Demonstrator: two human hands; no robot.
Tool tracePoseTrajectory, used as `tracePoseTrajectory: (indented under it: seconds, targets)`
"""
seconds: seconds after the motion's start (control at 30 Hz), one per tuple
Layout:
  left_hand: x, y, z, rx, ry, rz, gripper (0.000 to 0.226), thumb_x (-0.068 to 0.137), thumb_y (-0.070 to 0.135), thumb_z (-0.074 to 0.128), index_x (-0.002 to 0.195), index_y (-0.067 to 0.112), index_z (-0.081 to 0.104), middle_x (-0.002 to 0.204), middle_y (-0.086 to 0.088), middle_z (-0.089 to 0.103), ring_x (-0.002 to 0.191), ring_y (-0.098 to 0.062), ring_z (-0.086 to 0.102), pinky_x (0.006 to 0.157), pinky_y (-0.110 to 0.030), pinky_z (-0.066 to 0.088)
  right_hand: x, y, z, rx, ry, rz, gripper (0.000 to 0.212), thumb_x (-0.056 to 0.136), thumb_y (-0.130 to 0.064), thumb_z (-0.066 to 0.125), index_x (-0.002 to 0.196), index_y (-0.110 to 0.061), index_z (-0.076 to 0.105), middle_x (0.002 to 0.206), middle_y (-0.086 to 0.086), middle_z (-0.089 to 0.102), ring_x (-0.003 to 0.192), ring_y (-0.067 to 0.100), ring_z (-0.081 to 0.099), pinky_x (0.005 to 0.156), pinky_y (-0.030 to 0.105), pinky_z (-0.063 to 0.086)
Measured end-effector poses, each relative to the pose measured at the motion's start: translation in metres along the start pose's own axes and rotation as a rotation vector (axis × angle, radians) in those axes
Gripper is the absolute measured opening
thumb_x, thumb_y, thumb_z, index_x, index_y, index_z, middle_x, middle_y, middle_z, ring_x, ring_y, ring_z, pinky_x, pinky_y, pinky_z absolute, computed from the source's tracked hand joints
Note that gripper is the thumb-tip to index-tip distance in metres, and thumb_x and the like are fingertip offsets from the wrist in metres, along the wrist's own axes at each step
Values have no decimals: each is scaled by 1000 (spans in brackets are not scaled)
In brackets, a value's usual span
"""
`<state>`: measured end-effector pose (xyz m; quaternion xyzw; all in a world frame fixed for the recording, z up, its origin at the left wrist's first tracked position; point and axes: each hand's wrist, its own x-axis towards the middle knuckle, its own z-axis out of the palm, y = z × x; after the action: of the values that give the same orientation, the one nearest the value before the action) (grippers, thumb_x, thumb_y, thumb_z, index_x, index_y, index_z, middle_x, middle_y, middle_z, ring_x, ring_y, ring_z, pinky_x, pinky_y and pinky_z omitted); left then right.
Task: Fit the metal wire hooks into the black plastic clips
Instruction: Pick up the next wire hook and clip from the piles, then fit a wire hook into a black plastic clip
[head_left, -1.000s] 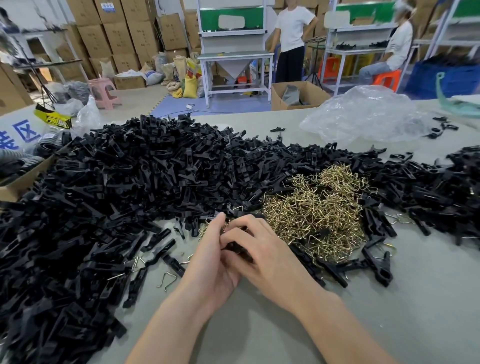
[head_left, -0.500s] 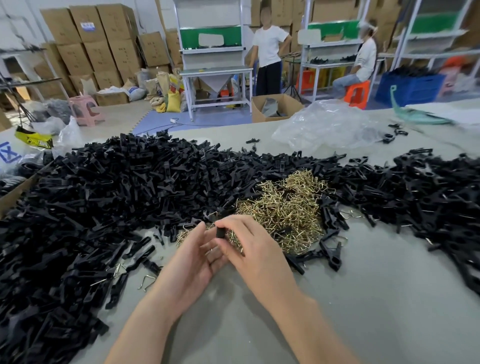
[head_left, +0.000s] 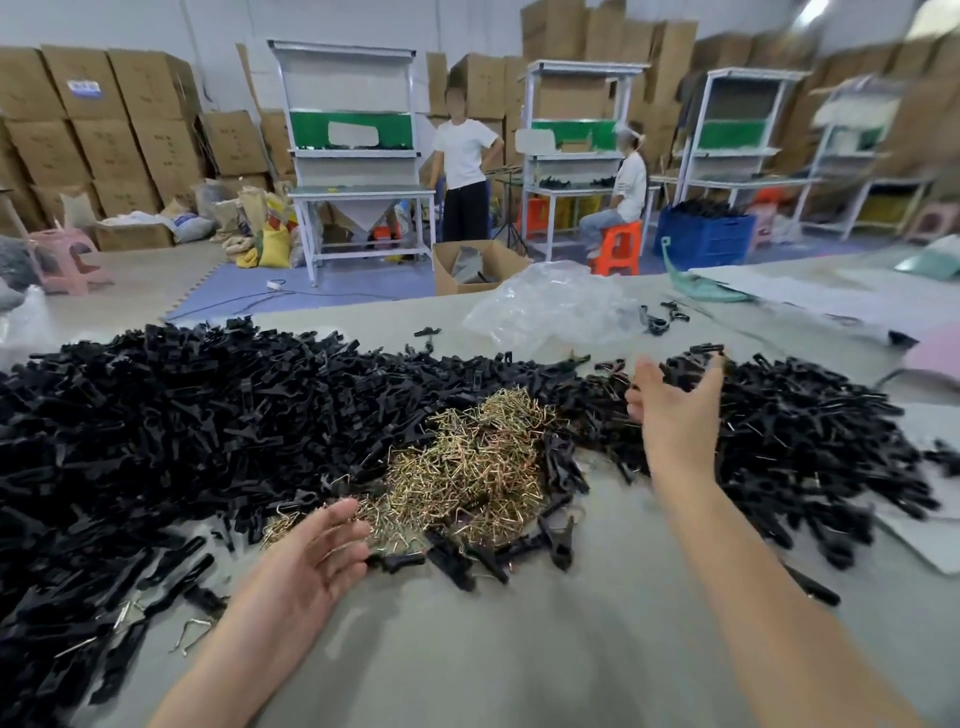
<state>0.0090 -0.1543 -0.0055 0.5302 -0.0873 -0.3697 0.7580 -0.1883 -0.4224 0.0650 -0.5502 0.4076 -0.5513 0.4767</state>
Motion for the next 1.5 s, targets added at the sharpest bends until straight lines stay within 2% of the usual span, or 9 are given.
tracePoseTrajectory:
  seconds: [0.1,0.17,0.27,0.43,0.63,0.9,1.17,1.37,1.5]
  targets:
    - [-2,-3,-10,119,75,224,24,103,18,48,105,13,72,82,-7,73,68,-17,68,64,-22,60,-43,23,13,-71,-136,-86,73,99,-51,53,159,-28,19,89,-11,72,82,5,69,80,27,59]
    - [-3,-5,-21,529,277,486,20,102,24,53,100,29,73,83,-1,72,71,-13,66,65,-17,55,-80,36,32,-110,-242,-154,66,97,-57,45,155,-31,29,94,-20,68,77,2,66,67,16,55]
    - [-4,-4,-34,1126,680,681,17,94,18,61,105,28,70,108,-6,69,102,-30,61,95,-47,45,-127,41,68,-207,-419,-340,53,103,-48,42,152,-29,33,96,-21,63,69,5,61,62,16,51]
    - [1,-1,-56,1508,849,512,37,85,16,74,113,-8,68,122,-41,56,118,-59,48,105,-68,31,-168,39,114,-374,-651,-607,45,105,-23,50,150,-22,42,94,-17,58,81,5,56,83,30,52]
    - [7,11,-61,1627,762,397,24,93,24,63,112,10,69,110,-20,63,109,-43,54,93,-54,40,-169,43,127,-473,-697,-681,41,107,-21,46,148,-19,46,101,-8,66,92,10,58,90,31,50]
    - [12,20,-54,1446,806,496,30,104,30,38,104,10,61,86,-16,67,81,-38,62,70,-42,47,-162,48,127,-433,-680,-674,38,106,-23,42,143,-19,51,97,-19,55,91,-2,52,89,20,44]
    - [7,37,-31,310,625,575,27,103,25,39,96,28,65,66,12,49,51,0,43,49,-19,37,-170,45,128,-273,-782,-646,32,104,-25,48,135,-24,56,104,-14,64,98,4,61,89,26,51]
    - [6,26,-15,260,527,533,28,104,27,39,96,29,66,71,10,50,57,-4,43,50,-14,40,-194,49,136,-322,-1165,-489,39,100,-53,49,139,-46,44,122,-27,53,100,2,60,92,27,51]
    - [5,20,-11,199,441,453,31,102,32,41,92,35,70,66,11,52,52,-6,43,51,-27,39,-198,52,140,-255,-1116,-398,34,93,-46,57,127,-49,48,105,-41,53,103,-13,53,86,17,50]
